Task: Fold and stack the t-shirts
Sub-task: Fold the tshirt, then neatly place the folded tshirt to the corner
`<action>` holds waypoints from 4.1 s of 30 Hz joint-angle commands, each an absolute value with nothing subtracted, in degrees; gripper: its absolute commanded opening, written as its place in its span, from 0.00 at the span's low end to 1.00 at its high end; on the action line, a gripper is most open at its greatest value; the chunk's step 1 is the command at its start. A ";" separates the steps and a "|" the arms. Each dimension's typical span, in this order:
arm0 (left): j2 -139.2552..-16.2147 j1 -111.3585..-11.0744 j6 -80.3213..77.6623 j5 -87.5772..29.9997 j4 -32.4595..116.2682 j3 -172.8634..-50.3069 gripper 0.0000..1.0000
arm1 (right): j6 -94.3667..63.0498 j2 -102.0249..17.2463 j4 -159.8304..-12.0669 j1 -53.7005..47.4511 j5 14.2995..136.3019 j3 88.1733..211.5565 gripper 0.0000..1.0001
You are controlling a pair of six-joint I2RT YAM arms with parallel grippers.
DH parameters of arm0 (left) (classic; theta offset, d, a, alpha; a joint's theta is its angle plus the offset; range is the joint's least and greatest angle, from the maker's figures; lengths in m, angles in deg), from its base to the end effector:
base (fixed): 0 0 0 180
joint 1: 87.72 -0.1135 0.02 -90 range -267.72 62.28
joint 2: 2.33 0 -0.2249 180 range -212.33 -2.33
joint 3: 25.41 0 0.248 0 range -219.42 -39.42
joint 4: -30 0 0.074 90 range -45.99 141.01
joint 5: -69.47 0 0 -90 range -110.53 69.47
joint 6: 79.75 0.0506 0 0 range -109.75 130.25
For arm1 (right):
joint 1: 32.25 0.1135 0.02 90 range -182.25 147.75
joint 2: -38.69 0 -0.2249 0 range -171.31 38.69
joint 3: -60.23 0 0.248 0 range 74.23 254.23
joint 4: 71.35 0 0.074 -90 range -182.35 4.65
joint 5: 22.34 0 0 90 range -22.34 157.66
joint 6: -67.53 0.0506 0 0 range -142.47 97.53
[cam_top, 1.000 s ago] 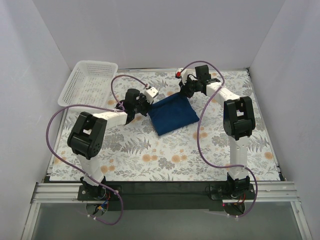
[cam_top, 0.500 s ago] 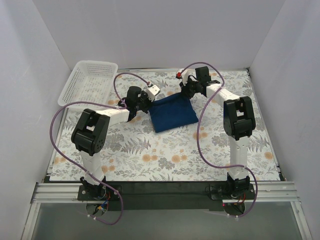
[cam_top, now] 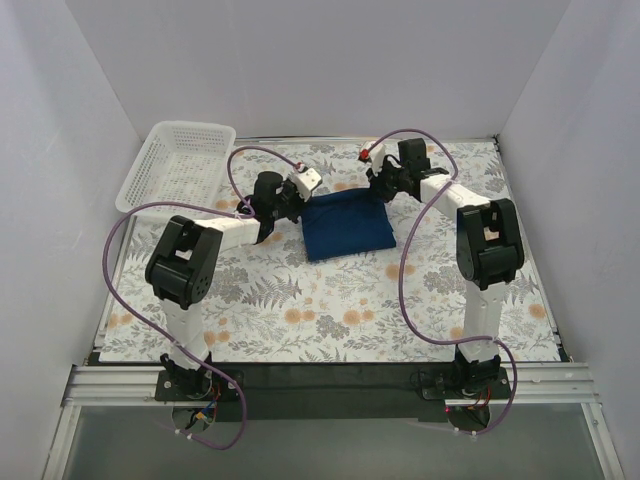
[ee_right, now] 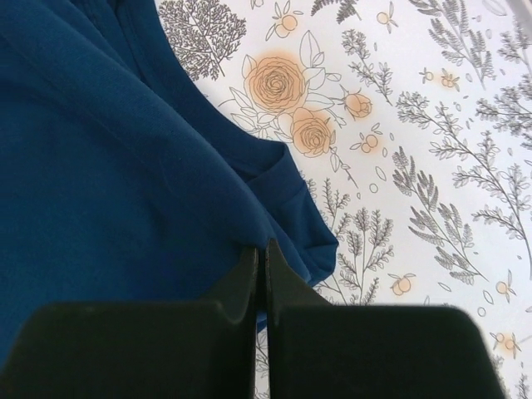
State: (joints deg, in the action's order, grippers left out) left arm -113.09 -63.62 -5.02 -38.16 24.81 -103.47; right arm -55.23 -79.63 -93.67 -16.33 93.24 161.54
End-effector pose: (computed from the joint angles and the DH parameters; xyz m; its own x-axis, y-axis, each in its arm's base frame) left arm 0.3742 -0.1842 0.1334 -0.5738 -0.0183 -0.8188 0.5009 0.7831 -0.3685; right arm 0.4329 0.1462 0.1631 -0.2049 -0.5660 -0.7986 -0.8079 0.5583 -0.1884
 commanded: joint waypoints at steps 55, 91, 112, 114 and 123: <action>-99.52 -60.64 -42.05 -43.20 31.00 -91.27 0.86 | -17.03 -89.35 -95.37 -23.64 90.86 173.54 0.61; -121.67 -60.65 -44.76 -36.08 34.25 -123.42 0.60 | -42.44 -63.95 -98.80 -28.91 120.00 145.86 0.33; -139.53 -62.58 -52.24 -32.40 34.17 -140.84 0.64 | -45.74 -77.51 -112.05 -27.15 116.35 145.59 0.04; -137.08 -63.10 -50.49 -31.61 33.38 -138.75 0.66 | -48.47 -73.91 -114.08 -27.76 115.47 146.47 0.09; -102.03 -63.28 -40.11 -23.34 14.92 -106.06 0.98 | -46.05 -59.57 -108.94 -31.11 98.44 142.44 0.68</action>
State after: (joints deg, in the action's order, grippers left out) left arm -117.15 -63.07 -44.49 -27.58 25.13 -110.70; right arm -48.97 -61.77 -113.06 -30.49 106.84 144.56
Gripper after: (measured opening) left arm 0.966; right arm 0.623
